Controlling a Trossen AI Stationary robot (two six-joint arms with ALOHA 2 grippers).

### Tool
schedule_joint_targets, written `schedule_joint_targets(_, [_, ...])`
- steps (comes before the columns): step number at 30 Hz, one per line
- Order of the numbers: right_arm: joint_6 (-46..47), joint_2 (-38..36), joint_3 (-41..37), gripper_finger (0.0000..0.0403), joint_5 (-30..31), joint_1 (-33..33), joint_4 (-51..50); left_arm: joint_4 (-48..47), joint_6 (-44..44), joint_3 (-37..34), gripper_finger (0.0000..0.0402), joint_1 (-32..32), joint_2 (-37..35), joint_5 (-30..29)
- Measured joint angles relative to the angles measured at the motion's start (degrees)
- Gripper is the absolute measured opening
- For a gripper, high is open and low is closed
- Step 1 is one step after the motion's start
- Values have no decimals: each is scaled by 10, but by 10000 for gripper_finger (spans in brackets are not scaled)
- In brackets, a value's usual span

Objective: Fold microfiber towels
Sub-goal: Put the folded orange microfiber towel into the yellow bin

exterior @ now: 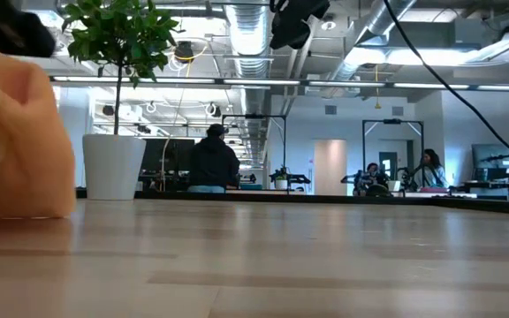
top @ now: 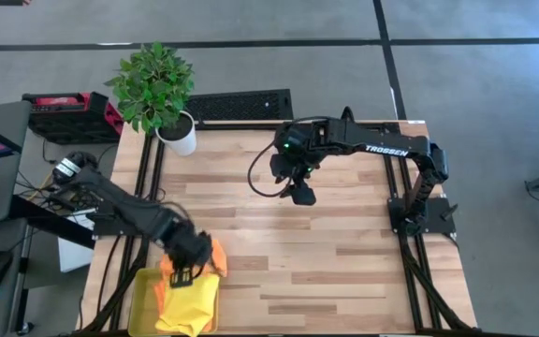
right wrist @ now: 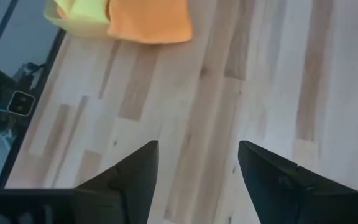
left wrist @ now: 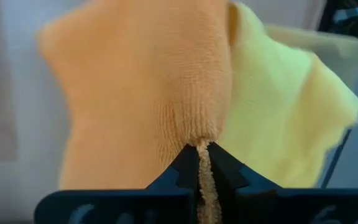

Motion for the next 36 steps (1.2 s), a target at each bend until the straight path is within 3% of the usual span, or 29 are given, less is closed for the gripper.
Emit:
schedule_joint_targets(6, [0, 0, 0, 244, -3, 12, 3, 34, -86, 0, 0, -89, 0, -5])
schedule_joint_targets(10, [11, 0, 0, 244, -3, 14, 20, 35, -140, 0, 0, -128, 0, -60])
schedule_joint_targets(16, [16, 0, 0, 244, -4, 14, 45, 27, -193, 0, 0, -141, -1, -141])
schedule_joint_targets(23, [16, 0, 0, 244, -31, 13, 52, -17, -205, 29, 0, -139, -15, -194])
schedule_joint_targets(31, [13, 0, 0, 244, -35, 13, 52, -53, -201, 101, 0, -164, -13, -182])
schedule_joint_targets(36, [12, 0, 0, 244, -84, 13, 51, -33, -240, 105, 0, -191, 5, -133])
